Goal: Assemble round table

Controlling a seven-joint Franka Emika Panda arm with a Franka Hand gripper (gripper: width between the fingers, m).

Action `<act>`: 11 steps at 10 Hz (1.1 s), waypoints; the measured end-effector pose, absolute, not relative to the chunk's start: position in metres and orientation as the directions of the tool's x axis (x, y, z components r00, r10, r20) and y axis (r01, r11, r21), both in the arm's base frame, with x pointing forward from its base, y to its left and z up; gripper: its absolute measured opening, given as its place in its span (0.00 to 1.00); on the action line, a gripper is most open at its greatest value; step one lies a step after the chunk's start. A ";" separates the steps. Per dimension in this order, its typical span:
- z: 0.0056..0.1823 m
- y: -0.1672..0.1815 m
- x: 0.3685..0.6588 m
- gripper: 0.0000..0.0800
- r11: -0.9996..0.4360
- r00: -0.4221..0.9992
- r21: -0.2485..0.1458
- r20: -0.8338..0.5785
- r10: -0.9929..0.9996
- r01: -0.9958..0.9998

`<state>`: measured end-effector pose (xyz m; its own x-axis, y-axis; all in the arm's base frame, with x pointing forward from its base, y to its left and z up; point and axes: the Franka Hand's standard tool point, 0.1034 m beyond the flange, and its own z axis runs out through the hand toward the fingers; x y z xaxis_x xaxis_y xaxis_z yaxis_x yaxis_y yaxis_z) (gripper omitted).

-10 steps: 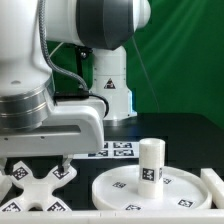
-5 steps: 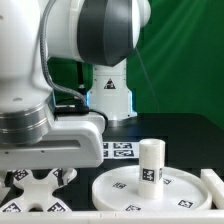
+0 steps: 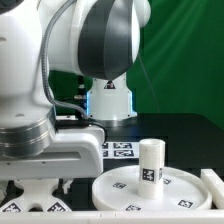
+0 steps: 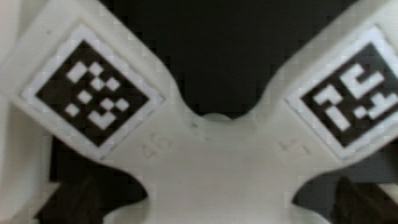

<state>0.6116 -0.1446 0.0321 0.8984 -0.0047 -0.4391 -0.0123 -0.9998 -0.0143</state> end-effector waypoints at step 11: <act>0.056 -0.130 0.603 0.56 -1.000 0.897 -0.027 -0.441 0.006 -0.006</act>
Offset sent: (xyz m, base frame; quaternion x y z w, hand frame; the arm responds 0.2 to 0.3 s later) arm -0.0022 -0.0011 -0.0069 -0.0138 0.0210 0.0147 0.9996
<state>0.6031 -0.1301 0.0563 0.8973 0.0064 -0.4413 -0.0061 -0.9996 -0.0269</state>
